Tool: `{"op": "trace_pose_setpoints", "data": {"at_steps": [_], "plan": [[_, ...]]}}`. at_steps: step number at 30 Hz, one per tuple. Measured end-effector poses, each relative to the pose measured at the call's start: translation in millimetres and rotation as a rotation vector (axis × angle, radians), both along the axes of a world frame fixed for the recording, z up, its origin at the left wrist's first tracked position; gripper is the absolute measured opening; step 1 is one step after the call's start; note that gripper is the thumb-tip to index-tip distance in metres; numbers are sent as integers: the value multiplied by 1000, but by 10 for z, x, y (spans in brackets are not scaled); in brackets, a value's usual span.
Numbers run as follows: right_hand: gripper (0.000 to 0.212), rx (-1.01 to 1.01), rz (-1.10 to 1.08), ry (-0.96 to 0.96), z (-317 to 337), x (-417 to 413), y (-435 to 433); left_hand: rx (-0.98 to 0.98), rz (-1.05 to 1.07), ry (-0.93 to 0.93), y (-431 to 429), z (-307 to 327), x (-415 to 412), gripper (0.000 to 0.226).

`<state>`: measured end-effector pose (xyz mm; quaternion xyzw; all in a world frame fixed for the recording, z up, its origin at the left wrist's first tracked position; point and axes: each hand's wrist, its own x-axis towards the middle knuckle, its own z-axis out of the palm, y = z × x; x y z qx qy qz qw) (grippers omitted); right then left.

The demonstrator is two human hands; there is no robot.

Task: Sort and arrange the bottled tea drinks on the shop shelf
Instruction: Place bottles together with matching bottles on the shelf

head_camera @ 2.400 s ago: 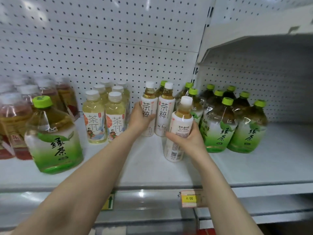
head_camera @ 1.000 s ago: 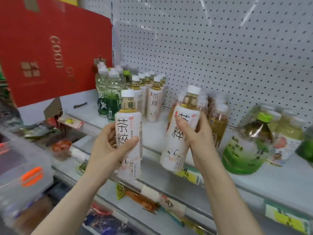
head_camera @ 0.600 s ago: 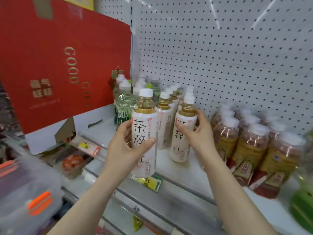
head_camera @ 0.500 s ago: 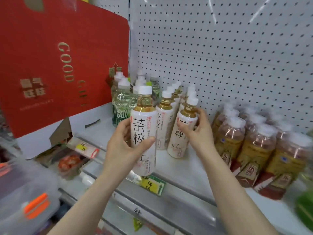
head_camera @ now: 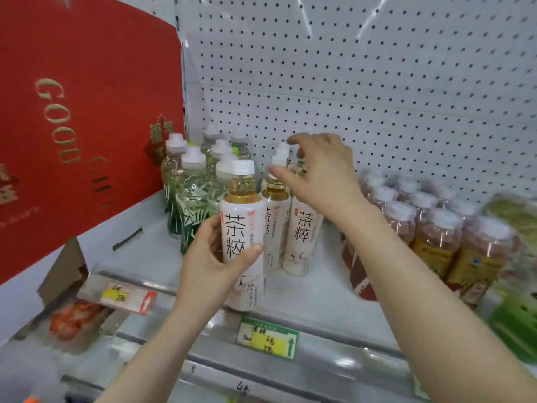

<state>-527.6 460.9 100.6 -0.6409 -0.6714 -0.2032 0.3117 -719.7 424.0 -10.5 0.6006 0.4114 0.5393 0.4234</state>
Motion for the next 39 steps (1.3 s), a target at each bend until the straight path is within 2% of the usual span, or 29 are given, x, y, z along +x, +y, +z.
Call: {"op": "trace_pose_setpoints", "data": {"at_steps": [2,5,9,11,13,15,17,20,27,32,39], "plan": [[55,-237,-56,-167,136,-95,191,0,-13,2,-8,-15,-40,87],[38,-418,64,5,187,-71,286,-2,-25,19,-30,-38,-107,85],[33,-446,157,52,178,38,234,3,-45,45,20,-113,-127,72],[33,-443,160,19,151,43,207,18,-58,65,45,-128,-99,69],[34,-328,190,12,147,-7,107,35,-78,78,71,-128,-56,65],[31,-200,314,204,199,-93,-101,46,-97,76,103,-101,11,66],[28,-251,457,388,225,-185,-308,55,-111,71,153,-95,88,68],[28,-283,464,319,88,-225,-366,73,-128,53,220,-97,203,70],[28,-239,433,449,-166,-146,-251,158,-47,198,263,-226,242,76],[25,-244,381,397,-280,-212,-208,236,44,330,163,-420,225,84],[32,-213,320,223,-296,-299,-227,245,56,340,116,-444,208,82]]}}
